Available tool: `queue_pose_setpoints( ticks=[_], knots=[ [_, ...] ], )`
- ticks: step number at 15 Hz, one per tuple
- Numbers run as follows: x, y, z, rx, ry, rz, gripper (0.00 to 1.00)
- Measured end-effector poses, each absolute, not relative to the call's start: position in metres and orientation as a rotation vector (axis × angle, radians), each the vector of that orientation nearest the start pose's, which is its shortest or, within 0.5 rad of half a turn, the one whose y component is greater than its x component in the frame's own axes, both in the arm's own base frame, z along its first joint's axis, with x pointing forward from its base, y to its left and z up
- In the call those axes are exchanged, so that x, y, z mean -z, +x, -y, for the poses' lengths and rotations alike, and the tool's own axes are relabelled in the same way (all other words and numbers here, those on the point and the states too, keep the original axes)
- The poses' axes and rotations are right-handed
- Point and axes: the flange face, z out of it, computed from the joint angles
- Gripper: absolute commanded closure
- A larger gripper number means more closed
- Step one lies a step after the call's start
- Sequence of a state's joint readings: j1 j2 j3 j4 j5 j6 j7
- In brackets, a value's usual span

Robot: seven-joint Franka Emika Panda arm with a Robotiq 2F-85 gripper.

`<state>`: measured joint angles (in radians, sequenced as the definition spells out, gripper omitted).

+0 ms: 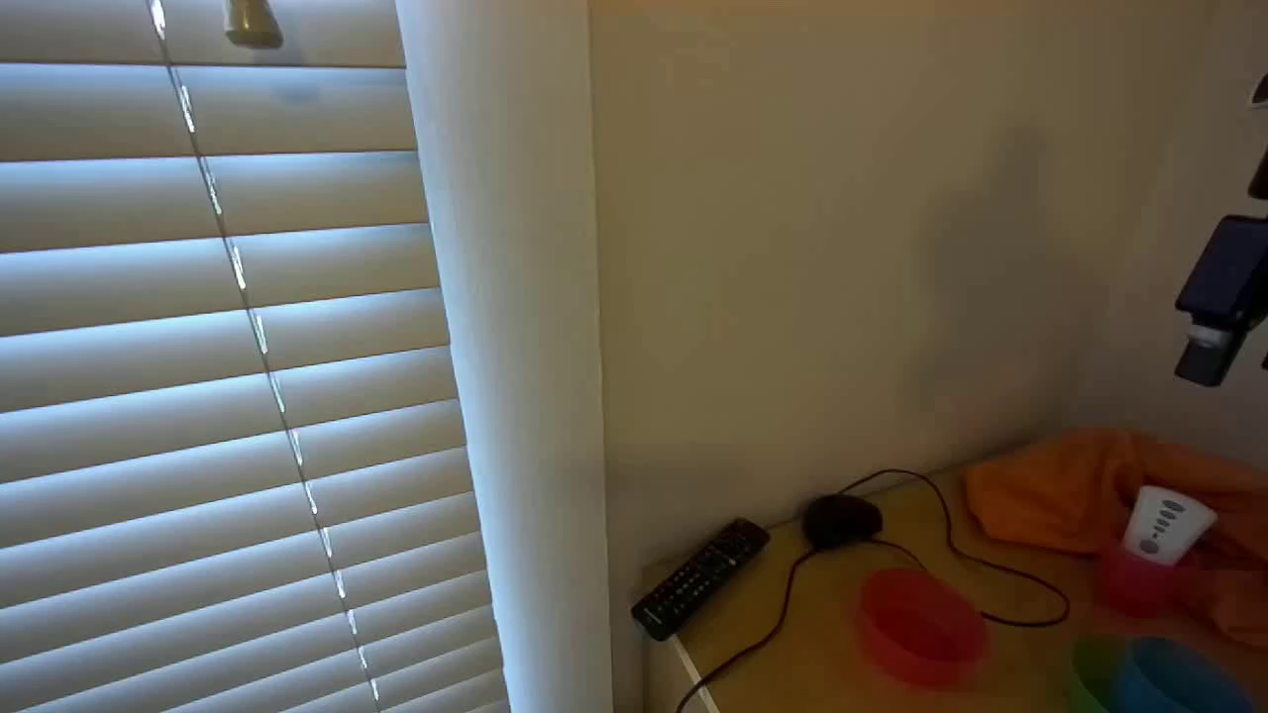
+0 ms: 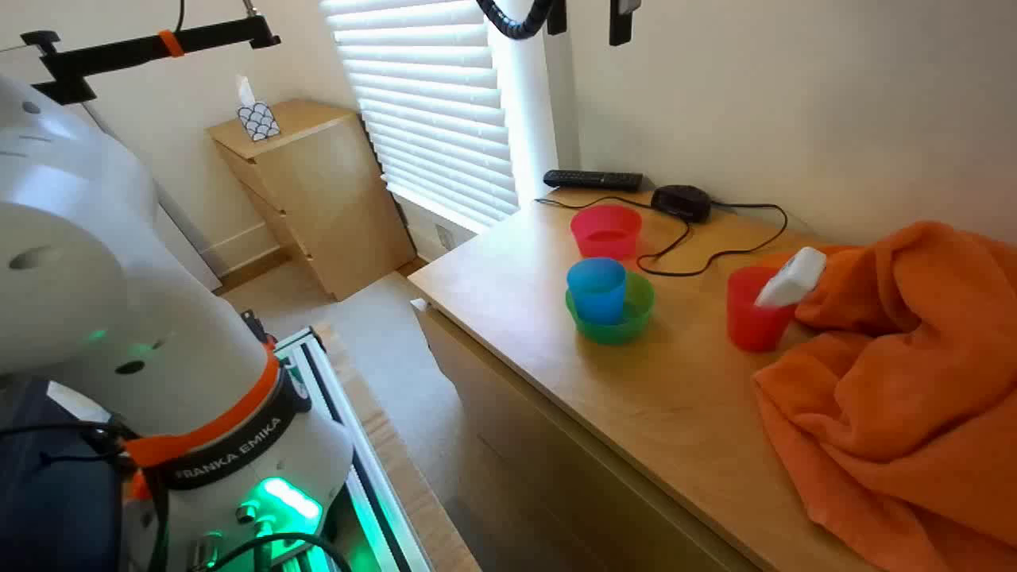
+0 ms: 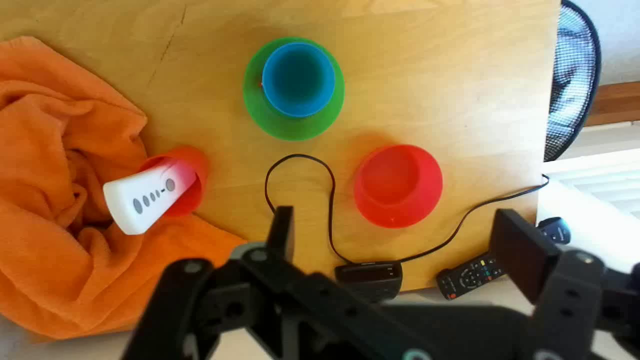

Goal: Remove the white remote from the red cup and put it in the blue cup

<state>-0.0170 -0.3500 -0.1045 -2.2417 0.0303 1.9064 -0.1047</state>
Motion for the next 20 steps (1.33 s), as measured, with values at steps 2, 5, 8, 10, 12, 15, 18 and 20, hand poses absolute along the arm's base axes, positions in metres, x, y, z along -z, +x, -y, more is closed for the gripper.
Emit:
queue_pose_setpoints(
  ticks=[2,5,8,10,12,15,18,20],
  knots=[
    [-0.509,0.446,0.056,0.031,-3.079,-0.032,0.0],
    [-0.509,0.446,0.056,0.032,-3.079,-0.032,0.0],
    [-0.505,0.447,0.067,0.019,-3.073,-0.119,0.0],
    [-0.491,0.447,0.103,-0.026,-3.053,-0.269,0.0],
    [-0.466,0.441,0.156,-0.093,-3.016,-0.436,0.0],
    [-0.425,0.429,0.228,-0.144,-2.941,-0.683,0.0],
    [-0.39,0.433,0.271,-0.17,-2.866,-0.812,0.0],
    [-0.368,0.445,0.281,-0.224,-2.879,-0.764,0.0]
  ],
)
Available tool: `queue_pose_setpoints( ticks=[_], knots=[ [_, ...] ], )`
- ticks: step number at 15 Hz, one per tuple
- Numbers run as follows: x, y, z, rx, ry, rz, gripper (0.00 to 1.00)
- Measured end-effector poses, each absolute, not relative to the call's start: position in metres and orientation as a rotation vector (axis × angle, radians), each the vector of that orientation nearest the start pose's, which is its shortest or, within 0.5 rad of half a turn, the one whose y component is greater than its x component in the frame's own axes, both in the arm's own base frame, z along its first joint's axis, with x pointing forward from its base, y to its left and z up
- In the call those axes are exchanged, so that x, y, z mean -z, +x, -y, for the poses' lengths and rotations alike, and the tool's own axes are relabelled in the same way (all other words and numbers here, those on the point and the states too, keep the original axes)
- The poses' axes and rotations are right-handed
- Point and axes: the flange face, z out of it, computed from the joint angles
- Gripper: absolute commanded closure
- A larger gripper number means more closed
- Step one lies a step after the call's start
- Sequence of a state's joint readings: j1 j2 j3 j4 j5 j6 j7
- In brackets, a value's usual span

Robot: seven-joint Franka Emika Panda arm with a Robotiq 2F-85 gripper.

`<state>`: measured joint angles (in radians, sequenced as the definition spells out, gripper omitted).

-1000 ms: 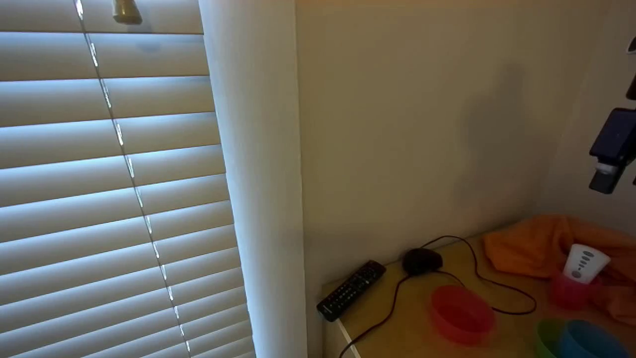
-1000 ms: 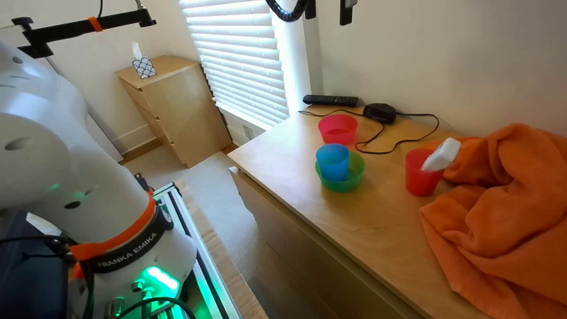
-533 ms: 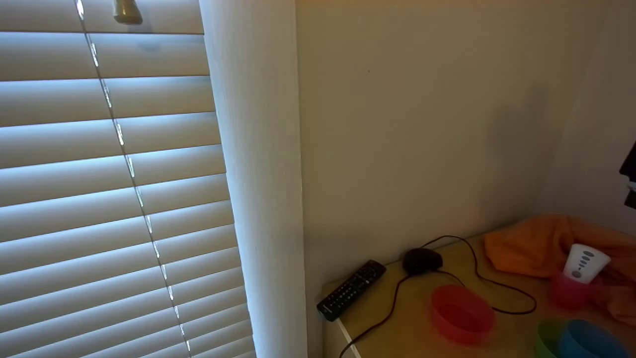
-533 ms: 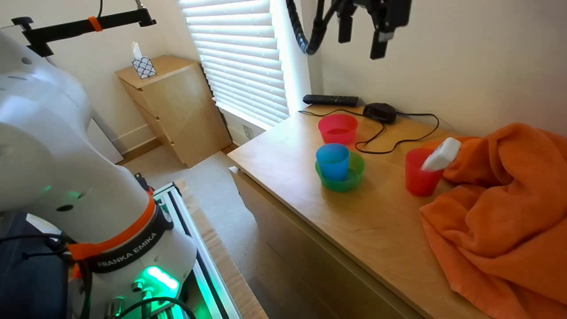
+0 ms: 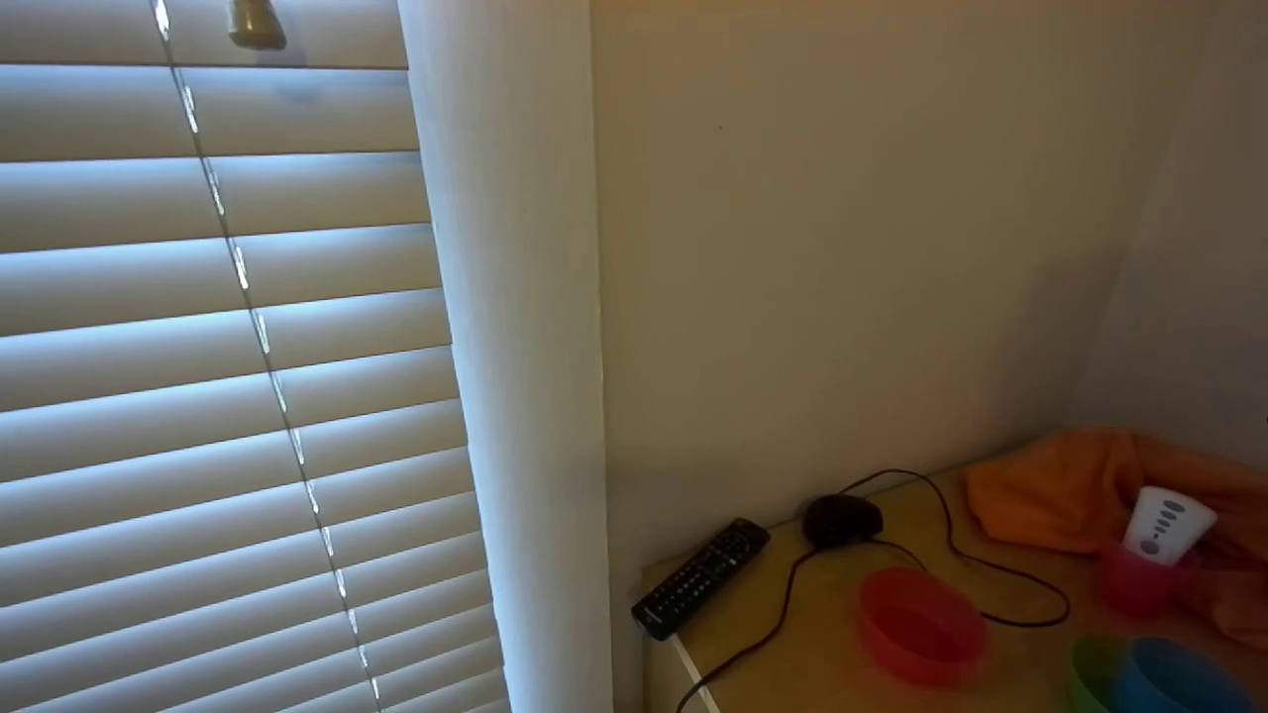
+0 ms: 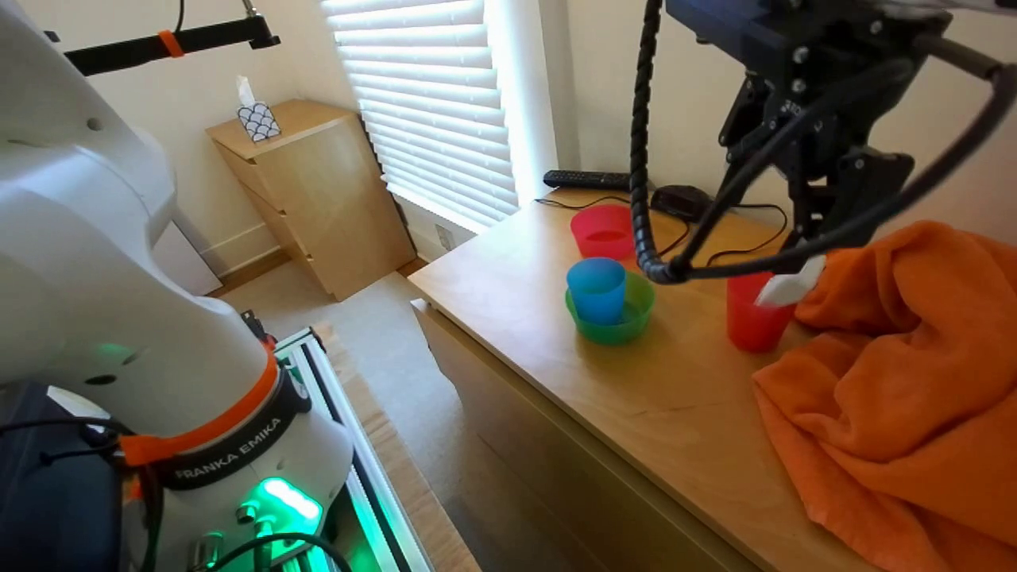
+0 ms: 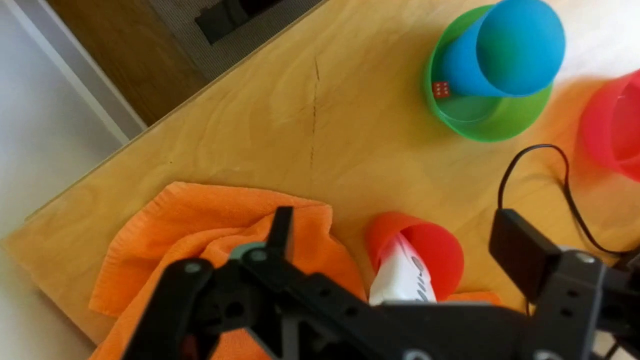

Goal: Remove the white remote from the red cup and put it in the blue cup

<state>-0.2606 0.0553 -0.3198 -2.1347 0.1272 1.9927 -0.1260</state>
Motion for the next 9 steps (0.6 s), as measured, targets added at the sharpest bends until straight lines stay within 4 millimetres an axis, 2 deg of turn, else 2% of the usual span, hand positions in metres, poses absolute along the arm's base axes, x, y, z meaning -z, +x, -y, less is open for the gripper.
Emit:
queue_pose_setpoints(
  ticks=[4,6,9],
  knots=[
    [-0.334,0.473,0.293,-0.289,-2.928,-0.598,0.0],
    [-0.328,0.487,0.297,-0.29,-2.945,-0.541,0.0],
    [-0.327,0.488,0.296,-0.294,-2.945,-0.538,0.0]
  ],
)
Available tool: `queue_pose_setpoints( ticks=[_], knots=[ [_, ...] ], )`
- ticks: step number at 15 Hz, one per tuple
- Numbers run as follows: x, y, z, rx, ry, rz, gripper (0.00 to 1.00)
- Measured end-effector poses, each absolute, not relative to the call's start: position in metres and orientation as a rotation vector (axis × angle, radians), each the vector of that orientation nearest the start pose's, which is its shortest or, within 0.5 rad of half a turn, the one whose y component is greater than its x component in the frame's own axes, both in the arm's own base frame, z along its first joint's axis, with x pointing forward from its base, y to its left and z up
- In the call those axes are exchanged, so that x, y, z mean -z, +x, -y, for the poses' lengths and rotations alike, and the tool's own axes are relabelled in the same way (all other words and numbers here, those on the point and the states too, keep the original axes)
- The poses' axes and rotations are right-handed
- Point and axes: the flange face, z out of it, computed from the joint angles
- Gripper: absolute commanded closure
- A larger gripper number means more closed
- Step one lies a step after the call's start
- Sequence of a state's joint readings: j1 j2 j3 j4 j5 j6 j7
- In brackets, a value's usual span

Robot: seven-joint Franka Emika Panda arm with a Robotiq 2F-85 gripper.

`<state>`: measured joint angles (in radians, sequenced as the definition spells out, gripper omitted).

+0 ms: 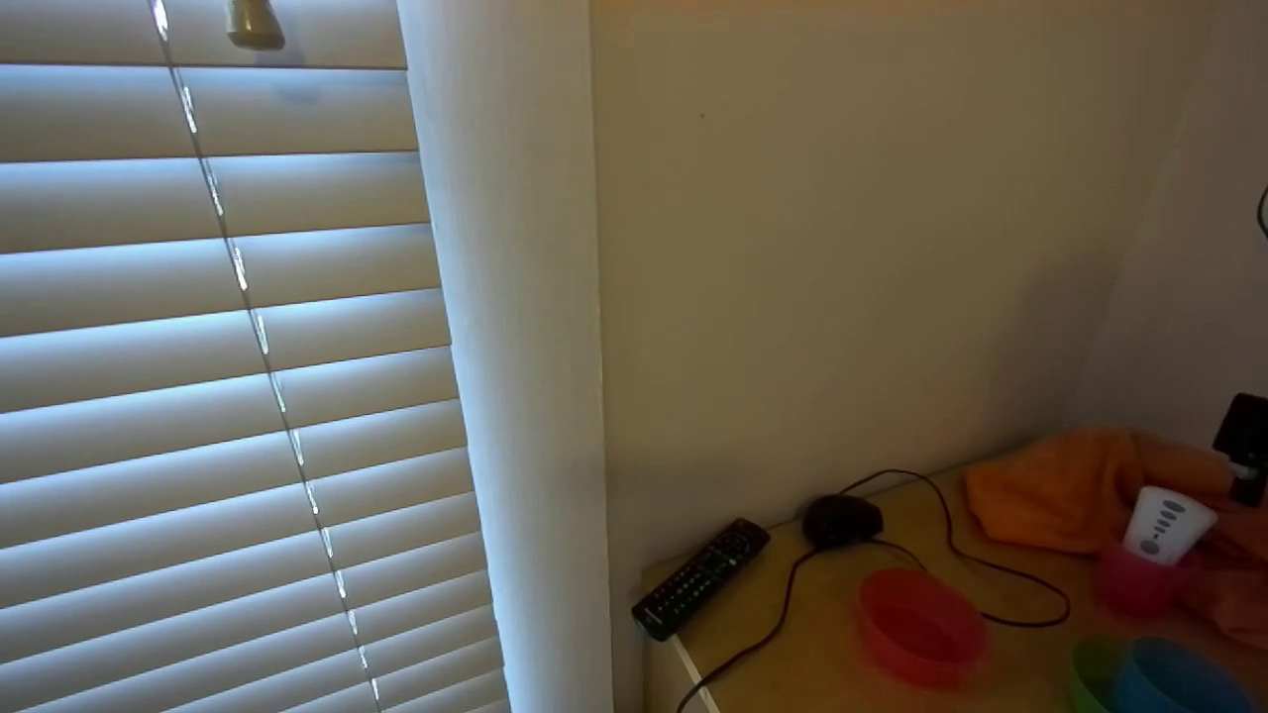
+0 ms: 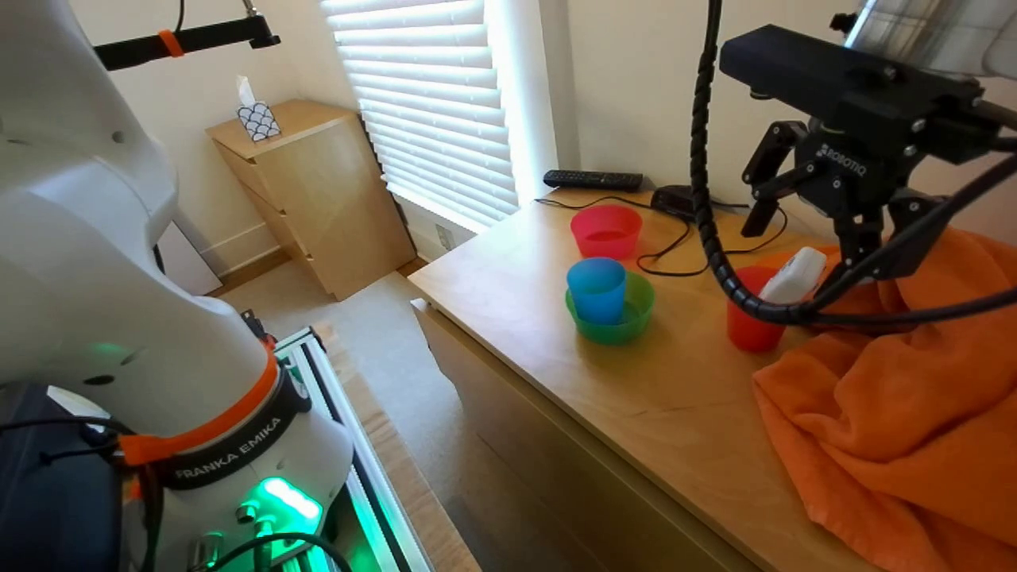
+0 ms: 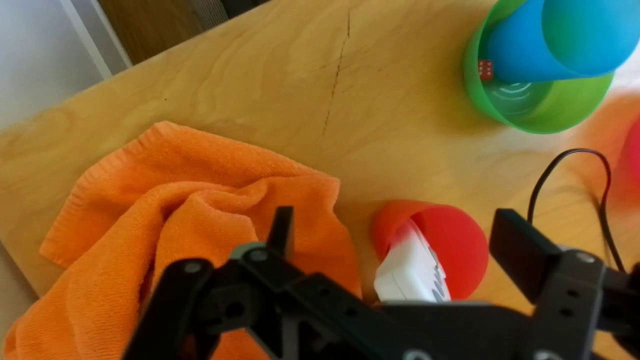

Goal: Remove the white remote from the red cup and put it in the blue cup

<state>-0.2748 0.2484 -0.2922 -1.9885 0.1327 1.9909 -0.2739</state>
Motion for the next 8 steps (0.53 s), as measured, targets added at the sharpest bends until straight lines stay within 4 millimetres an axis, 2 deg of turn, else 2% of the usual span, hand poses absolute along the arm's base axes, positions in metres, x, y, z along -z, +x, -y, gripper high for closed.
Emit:
queue_pose_setpoints(
  ticks=[1,4,5,8],
  knots=[
    [-0.328,0.489,0.295,-0.29,-2.944,-0.538,0.0],
    [-0.329,0.496,0.301,-0.226,-2.908,-0.693,0.0],
    [-0.329,0.501,0.302,-0.186,-2.919,-0.654,0.0],
    [-0.326,0.508,0.298,-0.166,-2.963,-0.395,0.0]
  ],
)
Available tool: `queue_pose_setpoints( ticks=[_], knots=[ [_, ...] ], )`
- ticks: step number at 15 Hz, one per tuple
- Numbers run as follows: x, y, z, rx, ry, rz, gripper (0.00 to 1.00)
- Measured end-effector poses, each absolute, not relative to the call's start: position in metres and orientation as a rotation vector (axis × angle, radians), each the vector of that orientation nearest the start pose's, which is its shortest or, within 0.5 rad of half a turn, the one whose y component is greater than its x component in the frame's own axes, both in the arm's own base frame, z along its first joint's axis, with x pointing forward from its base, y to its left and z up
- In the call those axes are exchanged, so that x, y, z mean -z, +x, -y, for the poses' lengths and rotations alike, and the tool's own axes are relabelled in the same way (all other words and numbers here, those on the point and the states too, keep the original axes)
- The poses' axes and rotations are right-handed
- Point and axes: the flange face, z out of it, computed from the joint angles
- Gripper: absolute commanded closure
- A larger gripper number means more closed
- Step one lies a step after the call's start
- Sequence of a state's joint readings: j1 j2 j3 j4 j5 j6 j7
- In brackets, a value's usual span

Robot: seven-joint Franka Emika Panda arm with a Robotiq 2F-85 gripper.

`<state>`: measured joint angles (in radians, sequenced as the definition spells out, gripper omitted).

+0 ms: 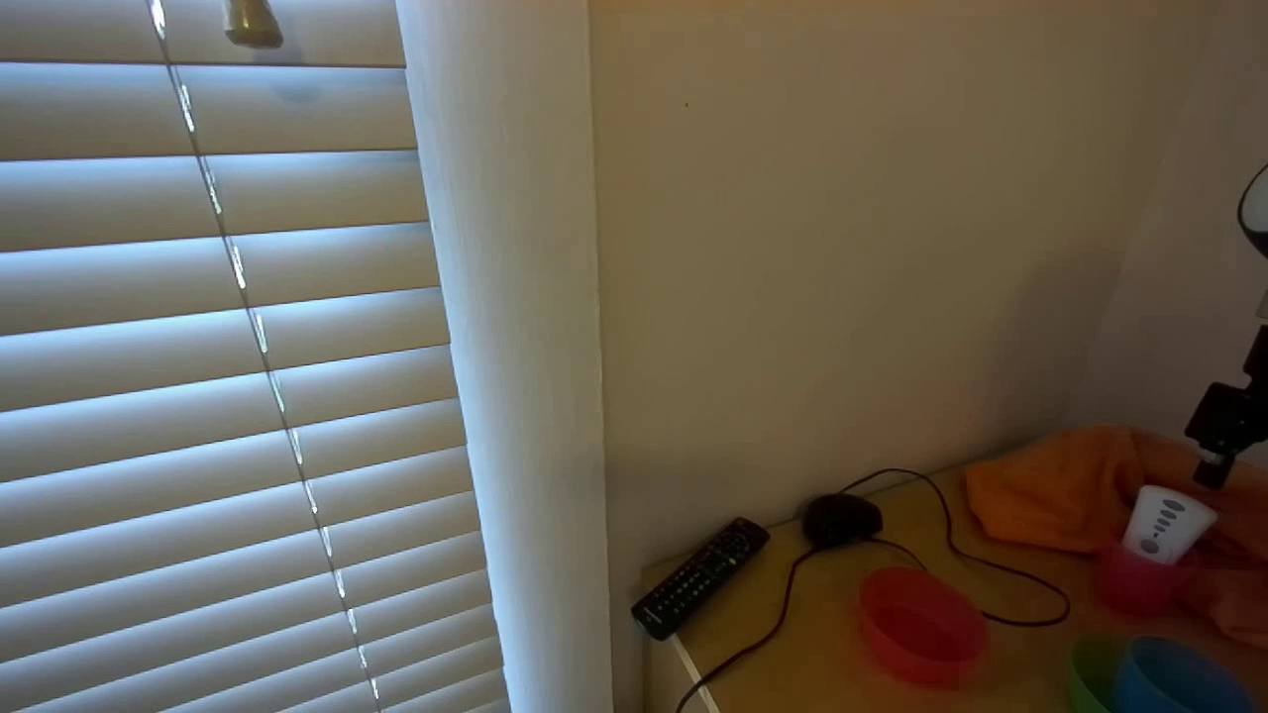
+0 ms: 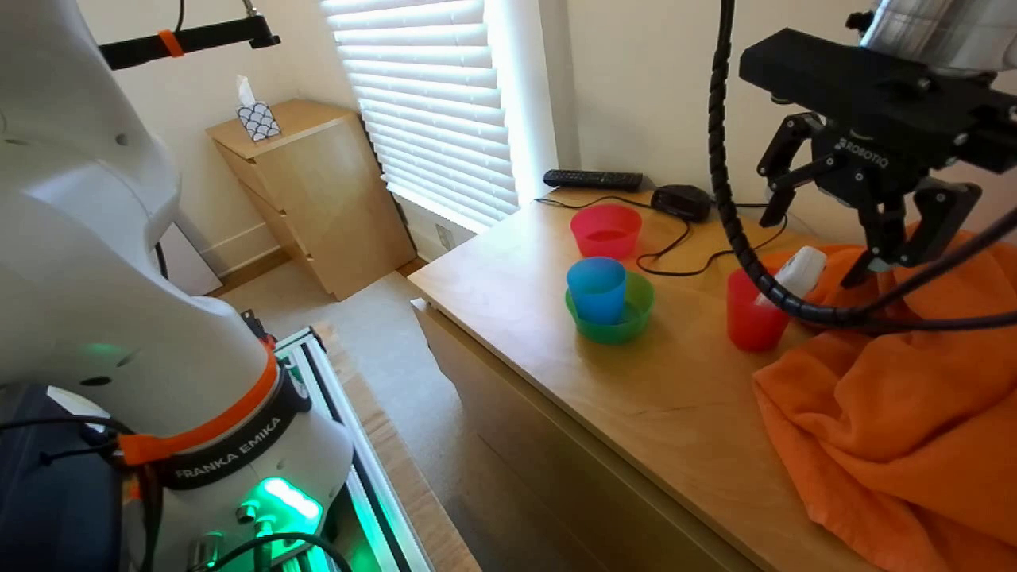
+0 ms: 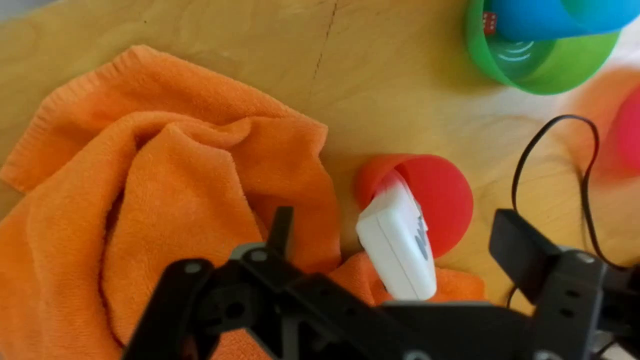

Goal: Remove the white remote from the red cup and put it in the blue cup

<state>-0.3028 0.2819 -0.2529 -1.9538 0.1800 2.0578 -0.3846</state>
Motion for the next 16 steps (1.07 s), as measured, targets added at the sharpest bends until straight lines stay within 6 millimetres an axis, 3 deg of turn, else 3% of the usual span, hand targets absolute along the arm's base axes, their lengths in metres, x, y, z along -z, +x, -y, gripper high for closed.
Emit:
queue_pose_setpoints(
  ticks=[7,11,15,16],
  knots=[
    [-0.3217,0.5057,0.292,-0.138,-2.961,0.168,0.0],
    [-0.3223,0.507,0.2918,-0.129,-2.956,0.228,0.0],
    [-0.3182,0.5126,0.2887,-0.082,-2.908,0.399,0.0],
    [-0.3162,0.5137,0.2896,-0.077,-2.9,0.424,0.08]
  ],
)
